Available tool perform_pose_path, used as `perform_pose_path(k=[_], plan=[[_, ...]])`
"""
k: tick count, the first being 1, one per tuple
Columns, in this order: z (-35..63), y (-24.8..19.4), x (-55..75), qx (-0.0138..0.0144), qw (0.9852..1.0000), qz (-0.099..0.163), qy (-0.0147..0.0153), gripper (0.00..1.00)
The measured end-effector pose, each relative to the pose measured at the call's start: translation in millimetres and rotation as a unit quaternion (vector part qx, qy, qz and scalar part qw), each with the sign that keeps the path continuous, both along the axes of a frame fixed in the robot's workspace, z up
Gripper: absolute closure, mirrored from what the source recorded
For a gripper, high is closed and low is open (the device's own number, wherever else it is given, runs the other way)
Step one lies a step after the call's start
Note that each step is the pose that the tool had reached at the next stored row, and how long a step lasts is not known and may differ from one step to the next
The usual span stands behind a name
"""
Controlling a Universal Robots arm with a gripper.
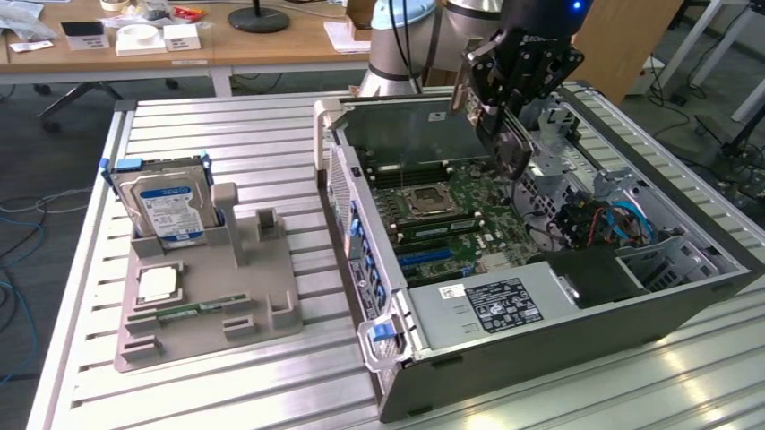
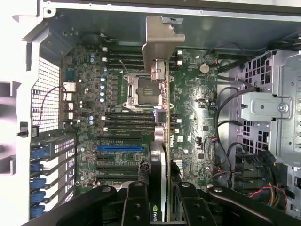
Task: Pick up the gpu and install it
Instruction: 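Pick up the gpu and move the gpu toward the slot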
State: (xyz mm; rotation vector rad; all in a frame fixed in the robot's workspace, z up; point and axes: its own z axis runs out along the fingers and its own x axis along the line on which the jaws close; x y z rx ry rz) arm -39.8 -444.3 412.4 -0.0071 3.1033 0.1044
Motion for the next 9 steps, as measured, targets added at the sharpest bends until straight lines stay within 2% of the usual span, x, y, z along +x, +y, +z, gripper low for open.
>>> perform_pose_path(k=[9], plan=[[0.0,0.0,19.3,0.0001,1.0,0.0,0.0,0.73]])
